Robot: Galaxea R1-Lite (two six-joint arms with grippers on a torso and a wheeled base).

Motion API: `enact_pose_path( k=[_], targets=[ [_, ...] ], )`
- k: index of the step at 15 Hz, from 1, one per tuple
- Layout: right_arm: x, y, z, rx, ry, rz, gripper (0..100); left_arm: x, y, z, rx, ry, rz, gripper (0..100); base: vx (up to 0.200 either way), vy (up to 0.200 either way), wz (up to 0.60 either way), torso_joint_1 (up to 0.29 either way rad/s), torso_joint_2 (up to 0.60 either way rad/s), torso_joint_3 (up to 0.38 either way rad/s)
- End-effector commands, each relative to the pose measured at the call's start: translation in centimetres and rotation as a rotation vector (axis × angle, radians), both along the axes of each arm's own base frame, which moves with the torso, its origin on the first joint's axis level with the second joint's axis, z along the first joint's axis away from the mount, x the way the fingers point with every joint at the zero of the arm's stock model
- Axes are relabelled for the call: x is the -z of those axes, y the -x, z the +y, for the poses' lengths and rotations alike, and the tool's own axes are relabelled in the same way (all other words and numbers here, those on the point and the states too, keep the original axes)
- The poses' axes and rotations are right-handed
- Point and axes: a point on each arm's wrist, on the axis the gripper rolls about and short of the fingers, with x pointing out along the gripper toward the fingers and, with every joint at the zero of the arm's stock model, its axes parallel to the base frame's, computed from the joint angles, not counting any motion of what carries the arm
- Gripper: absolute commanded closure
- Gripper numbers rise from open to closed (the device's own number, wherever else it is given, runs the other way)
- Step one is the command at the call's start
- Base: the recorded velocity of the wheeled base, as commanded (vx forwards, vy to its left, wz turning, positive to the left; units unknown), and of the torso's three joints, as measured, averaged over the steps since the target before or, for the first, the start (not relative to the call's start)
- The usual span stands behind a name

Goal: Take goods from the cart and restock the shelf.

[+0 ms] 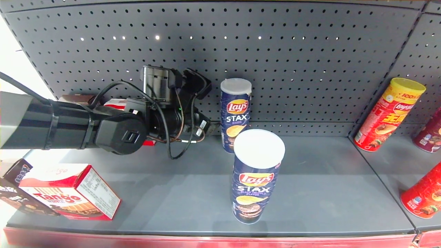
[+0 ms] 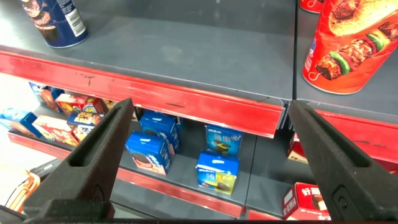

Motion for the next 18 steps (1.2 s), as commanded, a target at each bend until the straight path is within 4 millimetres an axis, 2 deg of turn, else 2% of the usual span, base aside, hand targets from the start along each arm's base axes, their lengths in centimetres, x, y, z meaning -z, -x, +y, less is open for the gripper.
enact_pose_path(
  k=[1, 6, 7, 9, 13, 18],
  targets=[
    [0.0, 0.0, 0.0, 0.000, 0.001, 0.001, 0, 0.3, -0.1, -0.4, 0.015, -0.001, 0.005, 0, 0.000, 0.000, 0.00, 0.000, 0.00, 0.000],
    [0.0, 0.0, 0.0, 0.000, 0.001, 0.001, 0, 0.1, 0.2, -0.3, 0.017, 0.000, 0.002, 0, 0.000, 0.000, 0.00, 0.000, 0.00, 0.000],
    [0.0, 0.0, 0.0, 0.000, 0.001, 0.001, 0, -1.1, 1.1, 0.1, 0.019, 0.010, -0.021, 0, 0.000, 0.000, 0.00, 0.000, 0.00, 0.000],
    [0.0, 0.0, 0.0, 0.000, 0.001, 0.001, 0, -2.1, 2.5, 0.8, 0.021, 0.009, -0.036, 0, 0.000, 0.000, 0.00, 0.000, 0.00, 0.000],
    [0.0, 0.0, 0.0, 0.000, 0.001, 0.001, 0, -2.2, 4.2, 1.7, 0.025, -0.010, -0.031, 0, 0.000, 0.000, 0.00, 0.000, 0.00, 0.000],
    [0.0, 0.0, 0.0, 0.000, 0.001, 0.001, 0, -2.0, 4.9, 1.8, -0.005, -0.018, -0.040, 0, 0.000, 0.000, 0.00, 0.000, 0.00, 0.000]
  ],
)
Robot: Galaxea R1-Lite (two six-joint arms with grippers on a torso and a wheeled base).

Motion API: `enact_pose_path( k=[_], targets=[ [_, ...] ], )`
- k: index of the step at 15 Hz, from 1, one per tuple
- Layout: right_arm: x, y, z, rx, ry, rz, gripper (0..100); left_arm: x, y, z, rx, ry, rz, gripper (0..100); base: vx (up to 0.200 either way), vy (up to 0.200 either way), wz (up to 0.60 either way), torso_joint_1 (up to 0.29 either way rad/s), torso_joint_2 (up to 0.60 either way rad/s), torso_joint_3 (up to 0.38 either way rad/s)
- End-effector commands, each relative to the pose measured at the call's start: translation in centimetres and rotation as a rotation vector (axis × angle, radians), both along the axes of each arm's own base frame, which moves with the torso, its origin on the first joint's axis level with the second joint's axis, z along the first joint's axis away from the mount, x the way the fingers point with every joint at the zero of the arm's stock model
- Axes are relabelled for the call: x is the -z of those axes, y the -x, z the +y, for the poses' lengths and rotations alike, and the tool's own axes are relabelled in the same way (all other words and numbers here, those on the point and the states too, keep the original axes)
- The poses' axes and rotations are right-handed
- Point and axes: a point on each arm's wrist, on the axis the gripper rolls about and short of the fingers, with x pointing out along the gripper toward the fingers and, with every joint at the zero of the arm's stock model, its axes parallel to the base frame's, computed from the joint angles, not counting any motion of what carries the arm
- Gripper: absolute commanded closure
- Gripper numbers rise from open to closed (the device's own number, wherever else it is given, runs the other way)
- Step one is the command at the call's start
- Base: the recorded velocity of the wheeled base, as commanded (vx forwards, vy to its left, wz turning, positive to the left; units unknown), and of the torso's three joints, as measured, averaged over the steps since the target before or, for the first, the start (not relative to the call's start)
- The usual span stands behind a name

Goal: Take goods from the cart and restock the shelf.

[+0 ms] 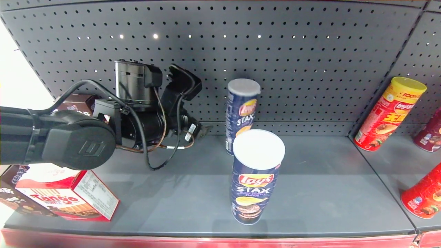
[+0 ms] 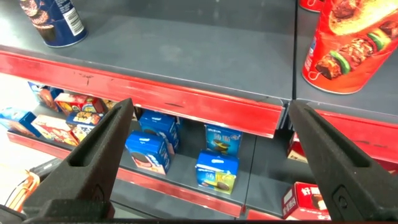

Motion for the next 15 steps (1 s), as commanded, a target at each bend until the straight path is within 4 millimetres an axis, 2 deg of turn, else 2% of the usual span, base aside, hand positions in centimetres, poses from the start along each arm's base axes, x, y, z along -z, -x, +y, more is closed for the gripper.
enact_pose_path(
  k=[1, 7, 12, 15],
  targets=[
    [0.0, 0.0, 0.0, 0.000, 0.001, 0.001, 0, -0.4, 0.3, 0.1, -0.003, 0.005, -0.009, 0, 0.000, 0.000, 0.00, 0.000, 0.00, 0.000],
    [0.0, 0.0, 0.0, 0.000, 0.001, 0.001, 0, -0.4, 0.4, 0.0, 0.005, 0.006, -0.012, 0, 0.000, 0.000, 0.00, 0.000, 0.00, 0.000],
    [0.0, 0.0, 0.0, 0.000, 0.001, 0.001, 0, -0.5, 1.1, -1.5, 0.069, 0.014, -0.013, 0, 0.000, 0.000, 0.00, 0.000, 0.00, 0.000],
    [0.0, 0.0, 0.0, 0.000, 0.001, 0.001, 0, 0.1, 0.9, -2.4, 0.084, 0.007, 0.000, 0, 0.000, 0.000, 0.00, 0.000, 0.00, 0.000]
  ],
)
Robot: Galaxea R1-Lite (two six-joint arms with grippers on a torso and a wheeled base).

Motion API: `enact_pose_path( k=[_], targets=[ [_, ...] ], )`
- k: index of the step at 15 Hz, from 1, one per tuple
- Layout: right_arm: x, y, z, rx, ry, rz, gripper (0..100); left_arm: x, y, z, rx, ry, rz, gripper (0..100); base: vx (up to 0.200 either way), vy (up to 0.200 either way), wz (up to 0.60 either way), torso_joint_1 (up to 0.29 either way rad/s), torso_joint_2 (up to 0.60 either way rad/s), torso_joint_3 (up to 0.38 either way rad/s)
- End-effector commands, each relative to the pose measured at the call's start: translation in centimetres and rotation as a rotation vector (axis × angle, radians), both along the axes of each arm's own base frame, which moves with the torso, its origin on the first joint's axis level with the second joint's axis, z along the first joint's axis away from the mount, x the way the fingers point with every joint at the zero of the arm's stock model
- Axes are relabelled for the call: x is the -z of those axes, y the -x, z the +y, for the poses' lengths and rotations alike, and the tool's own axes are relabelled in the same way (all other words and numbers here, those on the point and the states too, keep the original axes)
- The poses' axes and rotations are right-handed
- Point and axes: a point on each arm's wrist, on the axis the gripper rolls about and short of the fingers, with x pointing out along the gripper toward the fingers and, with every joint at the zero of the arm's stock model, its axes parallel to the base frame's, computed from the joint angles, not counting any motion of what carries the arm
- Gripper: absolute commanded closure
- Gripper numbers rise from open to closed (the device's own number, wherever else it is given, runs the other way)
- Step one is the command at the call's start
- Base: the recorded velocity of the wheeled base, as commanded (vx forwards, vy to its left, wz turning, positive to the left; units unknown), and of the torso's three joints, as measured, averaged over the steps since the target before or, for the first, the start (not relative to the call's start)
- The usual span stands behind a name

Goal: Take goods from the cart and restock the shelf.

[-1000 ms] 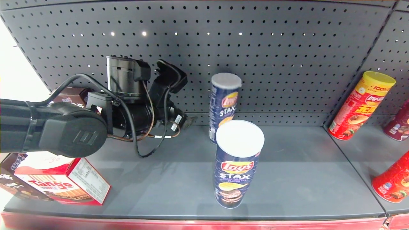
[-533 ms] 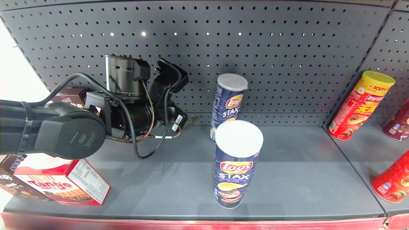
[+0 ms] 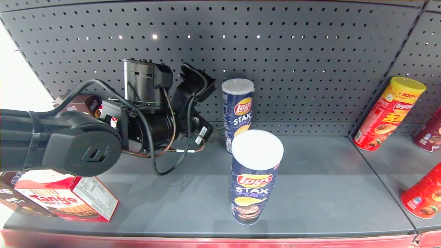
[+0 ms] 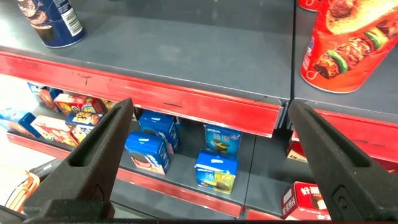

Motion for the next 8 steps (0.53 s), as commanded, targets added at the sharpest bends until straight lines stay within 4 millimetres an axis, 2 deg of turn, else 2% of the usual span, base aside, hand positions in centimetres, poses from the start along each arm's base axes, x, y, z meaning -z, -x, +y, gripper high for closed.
enact_pose_path(
  k=[1, 8],
  targets=[
    [0.0, 0.0, 0.0, 0.000, 0.001, 0.001, 0, 0.3, -0.2, -0.6, 0.009, -0.003, 0.005, 0, 0.000, 0.000, 0.00, 0.000, 0.00, 0.000],
    [0.0, 0.0, 0.0, 0.000, 0.001, 0.001, 0, -0.1, -1.9, -2.0, 0.010, 0.019, -0.020, 0, 0.000, 0.000, 0.00, 0.000, 0.00, 0.000]
  ],
)
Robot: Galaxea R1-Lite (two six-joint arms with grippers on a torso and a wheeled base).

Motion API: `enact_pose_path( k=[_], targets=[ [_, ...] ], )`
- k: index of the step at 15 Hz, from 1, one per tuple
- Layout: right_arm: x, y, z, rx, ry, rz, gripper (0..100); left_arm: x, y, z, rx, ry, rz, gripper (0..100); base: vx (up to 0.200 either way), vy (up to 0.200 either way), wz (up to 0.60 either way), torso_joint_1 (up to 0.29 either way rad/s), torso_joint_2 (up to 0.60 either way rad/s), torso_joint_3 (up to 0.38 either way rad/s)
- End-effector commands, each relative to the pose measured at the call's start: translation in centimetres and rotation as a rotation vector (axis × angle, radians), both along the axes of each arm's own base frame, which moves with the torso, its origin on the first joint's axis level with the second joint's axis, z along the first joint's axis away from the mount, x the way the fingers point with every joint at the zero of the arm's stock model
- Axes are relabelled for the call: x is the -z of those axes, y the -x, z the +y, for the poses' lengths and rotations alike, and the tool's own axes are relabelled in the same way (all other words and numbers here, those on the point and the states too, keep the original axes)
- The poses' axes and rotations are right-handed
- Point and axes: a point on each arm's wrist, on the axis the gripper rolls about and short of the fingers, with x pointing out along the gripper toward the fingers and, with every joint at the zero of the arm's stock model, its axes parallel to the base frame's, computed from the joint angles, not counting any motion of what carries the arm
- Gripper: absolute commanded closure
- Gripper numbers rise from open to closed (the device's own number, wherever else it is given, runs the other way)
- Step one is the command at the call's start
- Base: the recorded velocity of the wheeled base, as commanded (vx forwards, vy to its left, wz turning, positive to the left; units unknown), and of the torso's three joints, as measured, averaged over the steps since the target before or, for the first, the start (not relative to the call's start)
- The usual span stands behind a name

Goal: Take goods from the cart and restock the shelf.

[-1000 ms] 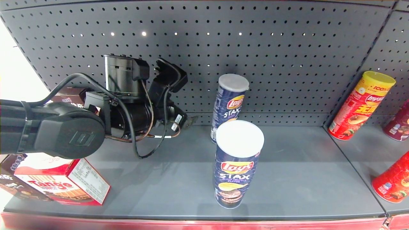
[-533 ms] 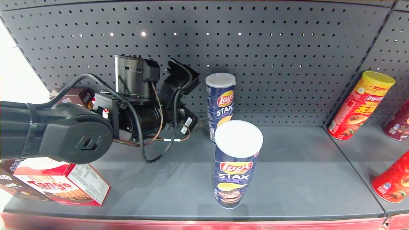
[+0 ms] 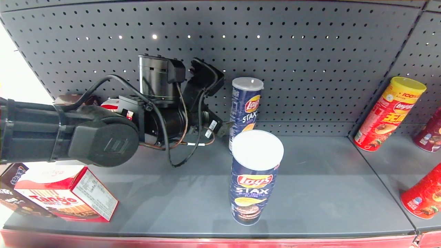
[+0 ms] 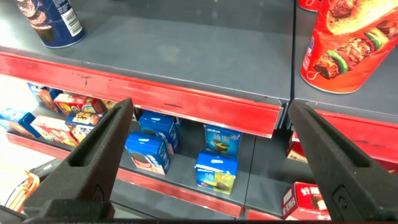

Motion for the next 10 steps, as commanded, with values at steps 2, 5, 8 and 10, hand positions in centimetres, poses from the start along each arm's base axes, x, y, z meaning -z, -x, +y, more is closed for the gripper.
enact_pose_path(
  k=[2, 5, 8, 10],
  targets=[
    [0.0, 0.0, 0.0, 0.000, 0.001, 0.001, 0, 0.4, -0.7, -0.3, -0.006, -0.002, 0.006, 0, 0.000, 0.000, 0.00, 0.000, 0.00, 0.000],
    [0.0, 0.0, 0.0, -0.002, 0.001, 0.001, 0, 0.5, -0.5, -0.1, -0.009, -0.004, 0.009, 0, 0.000, 0.000, 0.00, 0.000, 0.00, 0.000],
    [0.0, 0.0, 0.0, 0.000, 0.001, 0.001, 0, 0.3, 0.3, 0.8, -0.018, -0.006, 0.012, 0, 0.000, 0.000, 0.00, 0.000, 0.00, 0.000],
    [0.0, 0.0, 0.0, 0.000, 0.001, 0.001, 0, 0.5, 0.6, 1.7, -0.032, -0.011, 0.021, 0, 0.000, 0.000, 0.00, 0.000, 0.00, 0.000]
  ],
)
